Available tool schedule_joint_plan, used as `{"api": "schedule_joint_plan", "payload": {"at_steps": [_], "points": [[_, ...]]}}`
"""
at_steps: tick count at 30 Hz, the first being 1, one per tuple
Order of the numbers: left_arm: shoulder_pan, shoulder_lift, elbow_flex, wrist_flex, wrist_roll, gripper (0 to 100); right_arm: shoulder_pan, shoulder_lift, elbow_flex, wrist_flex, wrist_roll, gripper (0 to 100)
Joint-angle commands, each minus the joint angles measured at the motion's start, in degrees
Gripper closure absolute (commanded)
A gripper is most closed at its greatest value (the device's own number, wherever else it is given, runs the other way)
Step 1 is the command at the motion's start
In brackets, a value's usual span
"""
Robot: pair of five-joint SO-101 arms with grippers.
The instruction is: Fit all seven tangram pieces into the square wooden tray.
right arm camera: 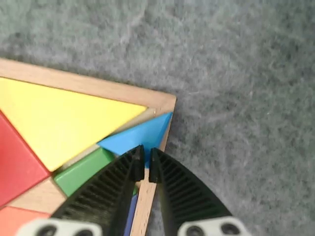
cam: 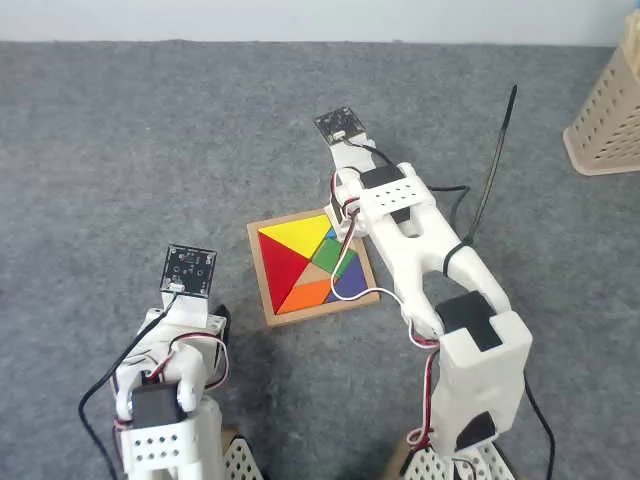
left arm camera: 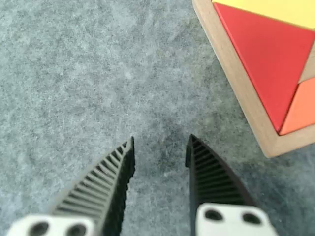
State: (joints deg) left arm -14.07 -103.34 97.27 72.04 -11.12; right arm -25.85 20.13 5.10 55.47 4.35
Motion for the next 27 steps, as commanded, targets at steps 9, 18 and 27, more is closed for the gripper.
{"api": "schedule_joint_plan", "payload": {"at_steps": [9, 18, 27], "points": [[0.1, -0.4, -0.7, 0.3, -0.3, 83, 0.0, -14.3, 4.7, -0.2, -4.0, 98.7], [0.1, -0.4, -0.7, 0.3, -0.3, 83, -4.7, -13.8, 14.7, -18.0, 2.6, 87.6], [0.1, -0.4, -0.7, 0.3, -0.3, 83, -1.5, -7.1, 11.3, -17.5, 2.0, 85.4]]}}
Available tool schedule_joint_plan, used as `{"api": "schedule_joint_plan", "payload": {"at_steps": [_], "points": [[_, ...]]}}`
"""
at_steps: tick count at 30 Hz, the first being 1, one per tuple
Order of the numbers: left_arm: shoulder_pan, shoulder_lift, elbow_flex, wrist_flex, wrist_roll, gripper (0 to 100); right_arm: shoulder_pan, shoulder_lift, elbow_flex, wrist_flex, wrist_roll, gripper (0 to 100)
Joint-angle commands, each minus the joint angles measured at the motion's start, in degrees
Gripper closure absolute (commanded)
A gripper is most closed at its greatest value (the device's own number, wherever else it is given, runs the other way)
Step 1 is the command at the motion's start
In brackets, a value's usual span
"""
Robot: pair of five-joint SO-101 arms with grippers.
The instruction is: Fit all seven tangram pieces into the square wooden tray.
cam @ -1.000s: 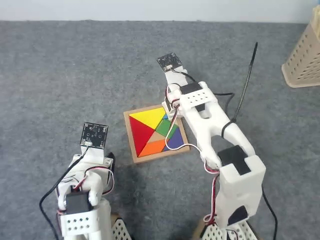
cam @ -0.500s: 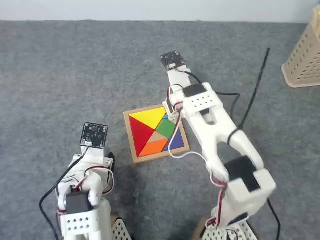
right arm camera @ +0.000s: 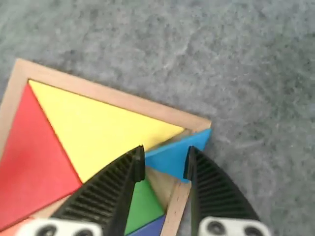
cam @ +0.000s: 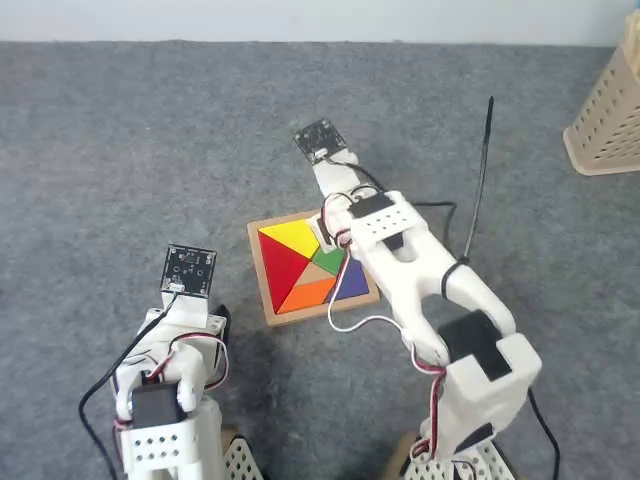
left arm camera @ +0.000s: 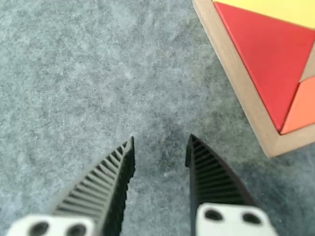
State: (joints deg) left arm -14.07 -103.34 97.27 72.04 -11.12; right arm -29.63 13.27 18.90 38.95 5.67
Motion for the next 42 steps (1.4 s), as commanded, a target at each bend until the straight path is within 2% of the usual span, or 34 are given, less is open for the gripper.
{"api": "schedule_joint_plan", "payload": {"at_steps": [1, 7, 15, 23, 34, 39, 42], "points": [[0.1, -0.4, -0.7, 0.3, -0.3, 83, 3.0, -0.2, -2.5, 0.0, 0.6, 85.4], [0.1, -0.4, -0.7, 0.3, -0.3, 83, 6.5, -0.2, -3.9, 6.4, 0.5, 85.4], [0.1, -0.4, -0.7, 0.3, -0.3, 83, 6.1, -3.5, -3.6, 7.3, 0.5, 85.4], [0.1, -0.4, -0.7, 0.3, -0.3, 83, 5.7, -5.2, -3.9, 4.8, 0.8, 85.0], [0.1, -0.4, -0.7, 0.3, -0.3, 83, 6.4, -0.4, -3.8, -0.2, 0.5, 85.7], [0.1, -0.4, -0.7, 0.3, -0.3, 83, 8.0, -0.4, -3.8, -0.1, 0.4, 97.1], [0.1, -0.4, -0.7, 0.3, -0.3, 83, 8.7, -0.4, -3.8, 0.0, 0.4, 98.6]]}}
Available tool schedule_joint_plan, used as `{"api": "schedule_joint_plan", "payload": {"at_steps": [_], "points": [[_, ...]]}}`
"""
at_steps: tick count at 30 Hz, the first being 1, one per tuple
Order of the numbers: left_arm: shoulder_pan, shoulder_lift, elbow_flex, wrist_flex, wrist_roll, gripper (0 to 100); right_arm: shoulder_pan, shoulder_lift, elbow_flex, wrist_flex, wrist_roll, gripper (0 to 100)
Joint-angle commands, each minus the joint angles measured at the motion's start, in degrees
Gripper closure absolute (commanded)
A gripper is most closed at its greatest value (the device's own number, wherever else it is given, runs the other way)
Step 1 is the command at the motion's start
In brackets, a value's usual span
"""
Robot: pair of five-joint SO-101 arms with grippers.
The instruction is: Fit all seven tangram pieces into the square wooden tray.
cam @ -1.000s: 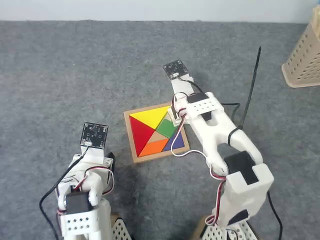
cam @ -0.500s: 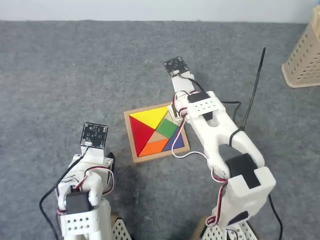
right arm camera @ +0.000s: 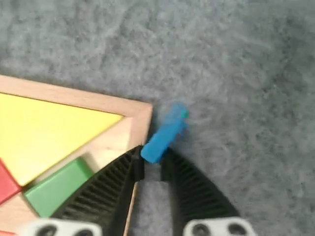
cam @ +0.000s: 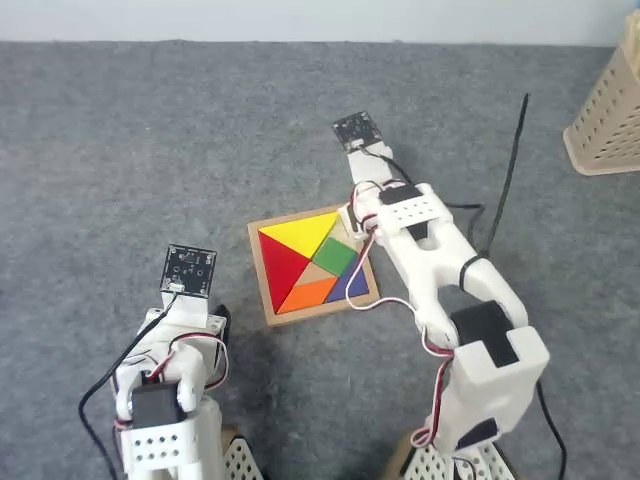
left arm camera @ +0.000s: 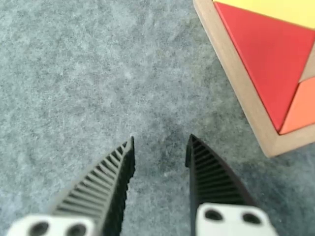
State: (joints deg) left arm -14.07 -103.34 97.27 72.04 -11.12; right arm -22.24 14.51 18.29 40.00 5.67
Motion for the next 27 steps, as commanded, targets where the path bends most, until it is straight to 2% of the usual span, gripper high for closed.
{"api": "schedule_joint_plan", "payload": {"at_steps": [1, 7, 14, 20, 27], "points": [[0.1, -0.4, -0.7, 0.3, -0.3, 83, 1.6, -1.6, -3.2, -1.0, 0.4, 98.7], [0.1, -0.4, -0.7, 0.3, -0.3, 83, 4.4, -1.7, -3.3, -0.9, -5.4, 98.9], [0.1, -0.4, -0.7, 0.3, -0.3, 83, 4.5, -1.8, -6.8, 3.9, -5.8, 98.0], [0.1, -0.4, -0.7, 0.3, -0.3, 83, 4.7, -1.8, -10.0, 8.7, -5.7, 86.1], [0.1, -0.4, -0.7, 0.3, -0.3, 83, 3.6, -1.5, -11.3, 8.6, -5.6, 85.1]]}}
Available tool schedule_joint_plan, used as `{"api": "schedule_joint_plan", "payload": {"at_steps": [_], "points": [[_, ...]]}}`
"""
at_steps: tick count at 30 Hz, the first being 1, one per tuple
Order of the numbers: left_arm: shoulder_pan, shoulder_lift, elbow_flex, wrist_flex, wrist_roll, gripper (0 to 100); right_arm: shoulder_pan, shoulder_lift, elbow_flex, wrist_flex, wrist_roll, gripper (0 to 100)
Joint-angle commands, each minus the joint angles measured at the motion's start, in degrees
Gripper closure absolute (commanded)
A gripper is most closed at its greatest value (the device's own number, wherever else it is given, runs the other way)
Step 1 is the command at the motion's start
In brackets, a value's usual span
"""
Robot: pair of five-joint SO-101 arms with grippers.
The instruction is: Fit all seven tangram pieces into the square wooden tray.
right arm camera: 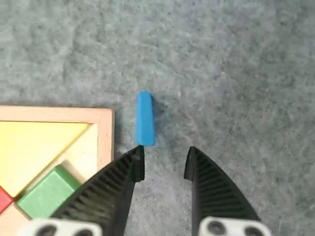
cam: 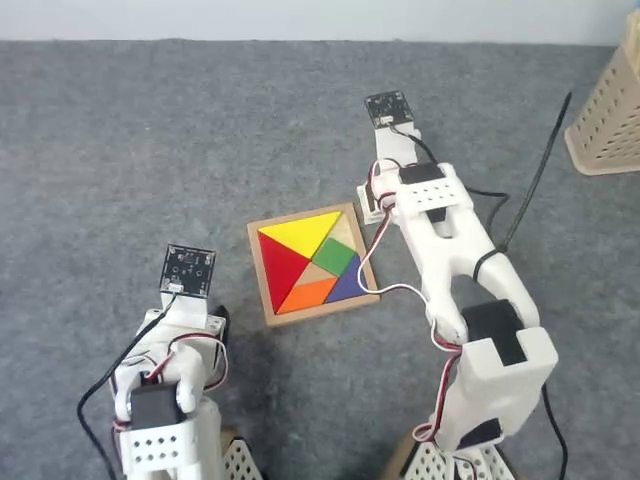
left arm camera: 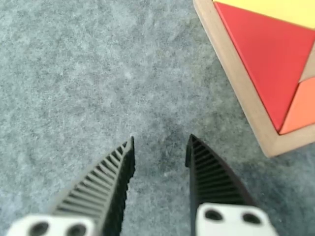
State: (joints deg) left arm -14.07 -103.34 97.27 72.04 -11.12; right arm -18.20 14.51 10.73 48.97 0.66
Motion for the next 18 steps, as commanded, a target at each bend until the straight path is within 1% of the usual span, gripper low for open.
{"api": "schedule_joint_plan", "payload": {"at_steps": [1, 6, 18], "points": [[0.1, -0.4, -0.7, 0.3, -0.3, 83, -0.7, -1.3, -3.6, -1.1, -0.5, 85.1], [0.1, -0.4, -0.7, 0.3, -0.3, 83, -3.3, -1.1, -3.3, -1.5, 4.0, 85.0], [0.1, -0.4, -0.7, 0.3, -0.3, 83, -4.9, -1.2, -2.7, -1.1, 4.3, 85.3]]}}
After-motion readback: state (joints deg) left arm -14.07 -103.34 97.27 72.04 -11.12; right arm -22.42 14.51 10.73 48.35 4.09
